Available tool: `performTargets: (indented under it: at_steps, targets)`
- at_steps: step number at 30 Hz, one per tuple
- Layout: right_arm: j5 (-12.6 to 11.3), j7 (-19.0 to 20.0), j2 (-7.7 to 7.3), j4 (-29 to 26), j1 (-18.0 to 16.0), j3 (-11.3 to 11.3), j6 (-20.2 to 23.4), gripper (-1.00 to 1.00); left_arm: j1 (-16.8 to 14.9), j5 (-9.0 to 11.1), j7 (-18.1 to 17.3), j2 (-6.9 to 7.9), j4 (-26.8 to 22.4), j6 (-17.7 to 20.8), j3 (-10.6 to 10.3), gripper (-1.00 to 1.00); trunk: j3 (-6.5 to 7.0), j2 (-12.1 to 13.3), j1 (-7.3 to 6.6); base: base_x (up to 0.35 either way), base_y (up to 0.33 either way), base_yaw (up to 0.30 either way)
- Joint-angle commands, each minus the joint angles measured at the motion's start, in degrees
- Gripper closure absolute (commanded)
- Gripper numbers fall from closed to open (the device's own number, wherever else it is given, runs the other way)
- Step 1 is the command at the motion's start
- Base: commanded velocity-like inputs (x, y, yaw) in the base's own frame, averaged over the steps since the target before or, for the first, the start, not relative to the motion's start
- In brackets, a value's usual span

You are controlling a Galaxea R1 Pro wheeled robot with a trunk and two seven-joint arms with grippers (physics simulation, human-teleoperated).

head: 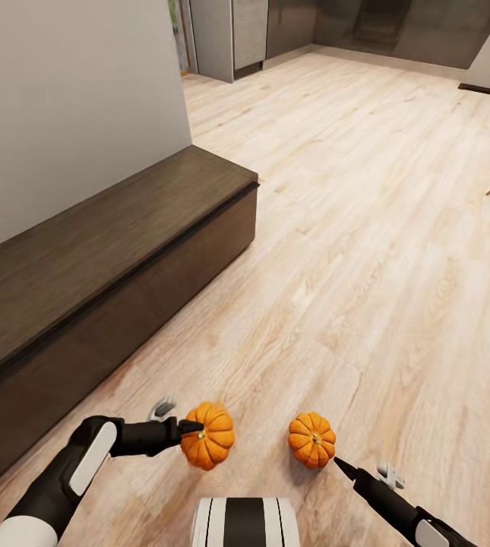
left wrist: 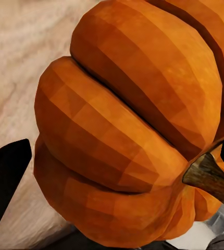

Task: Place each of the two pumpkins and all three candles from the living room inside a cabinet in the living room (use any cabinet), then make sure every cabinet is closed, and position the cauldron so it is next to a table in the living room.

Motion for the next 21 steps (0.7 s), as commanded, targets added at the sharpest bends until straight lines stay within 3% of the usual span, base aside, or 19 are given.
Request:
performTargets:
  at_steps: [1, 3, 6, 21]
  targets:
    - [-0.60, 0.14, -0.02, 0.01, -0.02, 0.47, 0.07, -1.00, 0.01, -0.36, -1.98, 0.92, -1.19, 0.09, -0.11, 1.00, -0.04, -0.01, -0.01, 0.007, 0.000, 0.000]
    - [-0.61, 0.12, -0.02, 0.00, -0.02, 0.47, 0.03, -1.00, 0.00, -0.17, -4.37, 2.18, -2.59, 0.09, -0.20, 1.00, -0.04, -0.01, -0.01, 0.078, 0.000, 0.000]
    - [-0.60, 0.11, -0.01, 0.00, -0.02, 0.47, 0.01, -1.00, 0.00, -0.06, -5.84, 2.90, -3.36, 0.09, -0.29, 1.00, -0.04, -0.01, -0.01, 0.194, 0.000, 0.000]
    - [-0.60, -0.59, -0.01, 0.07, -0.02, 0.47, 0.01, -1.00, 0.00, -0.04, -6.15, 2.60, -3.25, 0.09, -0.38, 1.00, -0.04, -0.01, -0.01, 0.108, -0.006, 0.000]
